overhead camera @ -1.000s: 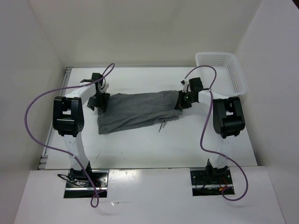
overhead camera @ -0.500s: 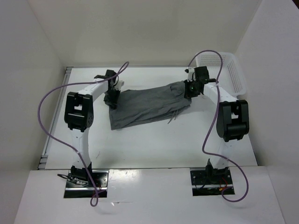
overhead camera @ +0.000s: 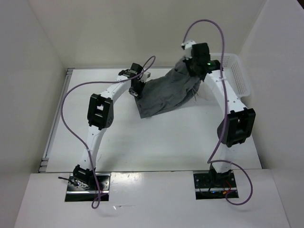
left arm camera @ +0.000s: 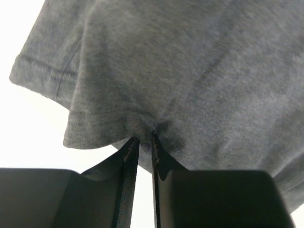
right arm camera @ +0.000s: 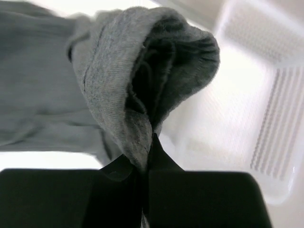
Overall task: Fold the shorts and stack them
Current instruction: Fold the shorts
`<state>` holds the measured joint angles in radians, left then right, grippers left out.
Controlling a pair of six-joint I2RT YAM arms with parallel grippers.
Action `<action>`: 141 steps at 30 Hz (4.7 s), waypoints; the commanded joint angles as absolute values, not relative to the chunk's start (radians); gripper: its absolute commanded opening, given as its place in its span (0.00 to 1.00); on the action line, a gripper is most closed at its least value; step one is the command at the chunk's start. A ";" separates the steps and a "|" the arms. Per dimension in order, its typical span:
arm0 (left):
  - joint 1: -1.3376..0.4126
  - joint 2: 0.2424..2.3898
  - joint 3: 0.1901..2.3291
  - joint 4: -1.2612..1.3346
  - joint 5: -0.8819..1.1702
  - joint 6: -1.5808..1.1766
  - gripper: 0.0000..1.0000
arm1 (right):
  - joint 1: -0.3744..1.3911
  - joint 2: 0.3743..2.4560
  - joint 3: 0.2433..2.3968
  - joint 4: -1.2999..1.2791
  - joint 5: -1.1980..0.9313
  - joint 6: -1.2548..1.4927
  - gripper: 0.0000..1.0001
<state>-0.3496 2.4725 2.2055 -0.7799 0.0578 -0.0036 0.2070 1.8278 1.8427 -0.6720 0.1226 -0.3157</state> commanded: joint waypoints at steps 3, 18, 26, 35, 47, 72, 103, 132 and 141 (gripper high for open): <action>-0.351 2.588 2.384 -0.844 0.080 0.000 0.23 | 0.429 1.902 1.936 -0.718 0.216 -0.336 0.00; -0.321 2.622 2.450 -0.856 0.120 0.000 0.22 | 0.604 2.155 2.137 -0.690 0.249 -0.180 0.00; -0.311 2.632 2.459 -0.856 0.071 0.000 0.30 | 0.686 2.203 2.119 -0.681 0.241 -0.193 0.01; -0.252 2.600 2.491 -0.865 0.011 0.000 0.59 | 0.744 2.239 2.172 -0.715 0.025 -0.213 0.41; -0.190 2.553 2.500 -0.893 -0.105 0.000 0.79 | 0.744 2.208 2.248 -0.738 -0.080 -0.242 0.48; -0.440 2.115 1.767 -0.557 -0.285 0.000 0.80 | 0.210 2.042 1.766 -0.632 -0.199 -0.120 0.58; -0.233 2.210 2.061 -0.893 0.396 0.000 0.82 | 0.118 2.111 1.739 -0.598 -0.595 -0.083 0.64; -0.276 2.434 2.236 -0.919 0.364 0.000 0.27 | 0.158 2.206 1.749 -0.569 -0.597 -0.055 0.69; -0.311 2.326 2.311 -0.939 0.290 0.000 0.13 | 0.196 2.206 1.710 -0.569 -0.617 -0.055 0.68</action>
<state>-0.2790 2.4191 2.2288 -0.9321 0.2962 -0.0032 0.1680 2.2017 1.7210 -0.5976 -0.5854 -0.0631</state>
